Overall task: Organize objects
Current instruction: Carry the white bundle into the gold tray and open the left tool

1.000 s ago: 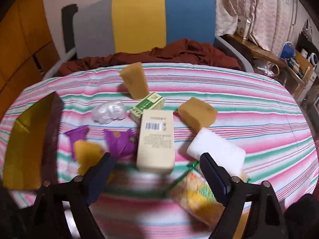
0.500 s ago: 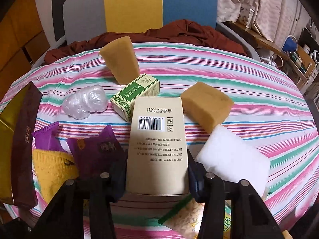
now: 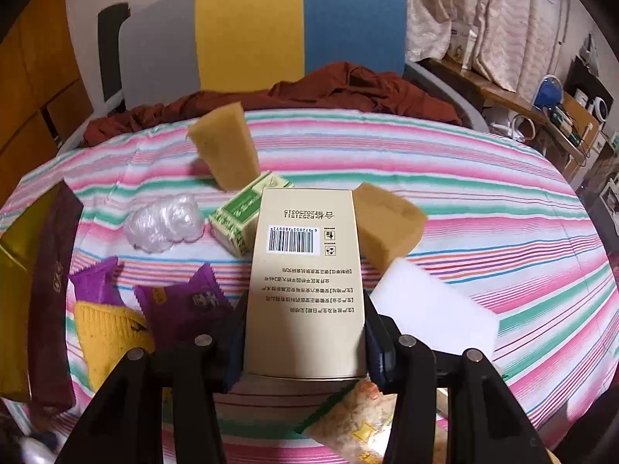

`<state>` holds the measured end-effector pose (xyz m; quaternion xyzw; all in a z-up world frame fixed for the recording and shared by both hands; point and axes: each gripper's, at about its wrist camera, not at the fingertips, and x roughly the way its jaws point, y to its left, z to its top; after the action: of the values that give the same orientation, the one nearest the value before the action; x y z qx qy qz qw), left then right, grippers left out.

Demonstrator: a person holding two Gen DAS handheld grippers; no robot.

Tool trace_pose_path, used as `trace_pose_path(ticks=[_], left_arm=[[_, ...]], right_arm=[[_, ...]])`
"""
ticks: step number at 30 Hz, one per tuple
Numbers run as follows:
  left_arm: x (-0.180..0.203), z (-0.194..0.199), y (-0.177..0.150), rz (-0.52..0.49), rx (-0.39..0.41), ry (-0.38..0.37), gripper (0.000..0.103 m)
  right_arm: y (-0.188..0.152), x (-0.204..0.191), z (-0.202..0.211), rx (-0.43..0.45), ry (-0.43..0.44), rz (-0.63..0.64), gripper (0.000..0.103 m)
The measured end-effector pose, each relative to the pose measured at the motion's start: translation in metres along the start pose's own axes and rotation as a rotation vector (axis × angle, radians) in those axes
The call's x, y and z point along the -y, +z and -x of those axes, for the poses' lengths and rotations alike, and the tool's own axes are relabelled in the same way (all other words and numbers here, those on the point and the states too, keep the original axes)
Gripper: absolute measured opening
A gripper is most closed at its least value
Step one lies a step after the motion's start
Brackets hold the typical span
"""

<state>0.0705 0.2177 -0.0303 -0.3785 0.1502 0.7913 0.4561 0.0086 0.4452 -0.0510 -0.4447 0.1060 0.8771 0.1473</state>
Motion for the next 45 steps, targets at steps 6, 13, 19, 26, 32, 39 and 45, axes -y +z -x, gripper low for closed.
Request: trace_pose_path(ticks=[6,13,19,26,32,39,45], left_arm=[[-0.018,0.031,0.013,0.071,0.071,0.044,0.046],[-0.048,0.063,0.013,0.186,0.124,0.092,0.046],[-0.11,0.089,-0.001,0.347,0.159,0.241,0.046],[-0.186,0.085,-0.032,0.446,0.055,0.493,0.047],[-0.208,0.078,-0.053,0.49,0.024,0.548,0.047],[-0.214,0.073,-0.062,0.513,0.022,0.542,0.056],[-0.208,0.086,-0.062,0.502,0.056,0.551,0.08]], right_arm=[[0.0,-0.001,-0.001,-0.005,0.0,-0.001,0.05],[-0.01,-0.013,-0.014,-0.061,-0.03,0.06,0.05],[-0.012,-0.017,-0.015,-0.065,-0.041,0.076,0.05],[-0.011,-0.018,-0.015,-0.063,-0.048,0.084,0.05],[-0.011,-0.019,-0.017,-0.06,-0.056,0.092,0.05],[-0.011,-0.019,-0.017,-0.053,-0.058,0.084,0.05],[-0.011,-0.017,-0.012,-0.028,-0.075,0.072,0.05]])
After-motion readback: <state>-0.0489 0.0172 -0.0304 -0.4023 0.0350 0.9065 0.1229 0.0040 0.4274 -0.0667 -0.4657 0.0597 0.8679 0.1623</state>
